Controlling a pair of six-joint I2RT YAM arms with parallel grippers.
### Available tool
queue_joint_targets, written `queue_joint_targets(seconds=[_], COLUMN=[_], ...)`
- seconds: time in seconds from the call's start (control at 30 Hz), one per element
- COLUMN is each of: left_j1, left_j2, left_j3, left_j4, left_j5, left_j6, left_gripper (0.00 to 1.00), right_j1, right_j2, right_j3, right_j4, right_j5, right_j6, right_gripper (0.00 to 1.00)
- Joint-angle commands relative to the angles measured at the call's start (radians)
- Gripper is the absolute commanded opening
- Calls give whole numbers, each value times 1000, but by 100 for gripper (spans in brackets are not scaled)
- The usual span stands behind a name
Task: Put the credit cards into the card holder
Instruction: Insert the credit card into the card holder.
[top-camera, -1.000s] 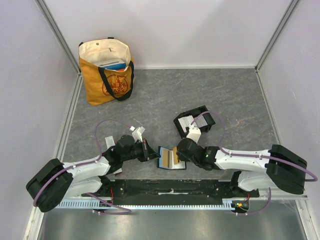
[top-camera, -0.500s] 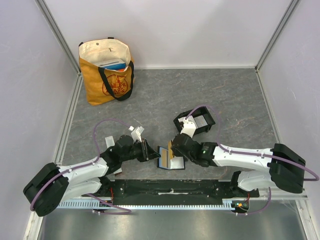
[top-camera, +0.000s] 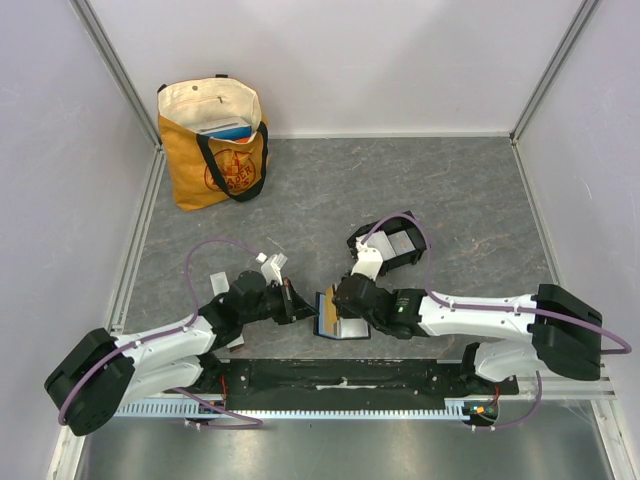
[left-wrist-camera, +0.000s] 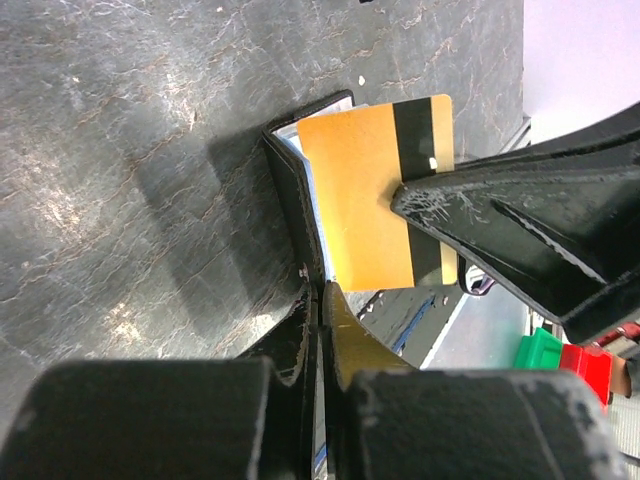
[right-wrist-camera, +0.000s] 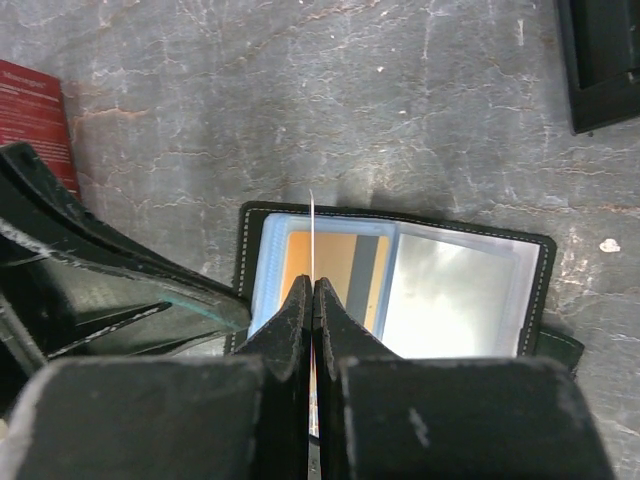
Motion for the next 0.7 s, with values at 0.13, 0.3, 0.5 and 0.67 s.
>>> queue_joint_targets(seconds=[0.13,0.3,0.5,0.67], left_j1=[-1,-1,-6,-10], left_j2=[-14,-34,-43,-45], left_j3=[-2,-11,-15,-15], left_j4=[2,-4,-4,-4], left_j5=[-37,-52,-56,-64], left_j6=[-27,-44,-57,-61], left_gripper=[2,2,2,2], right_j1=[75,109,141,157], right_j2=[8,53,100,120], right_j3=[95,129,166,186], right_j4=[-14,-59,-128,-151], right_j5=[201,261,329,357], right_j6=[73,107,139,147], right_gripper=[0,0,0,0])
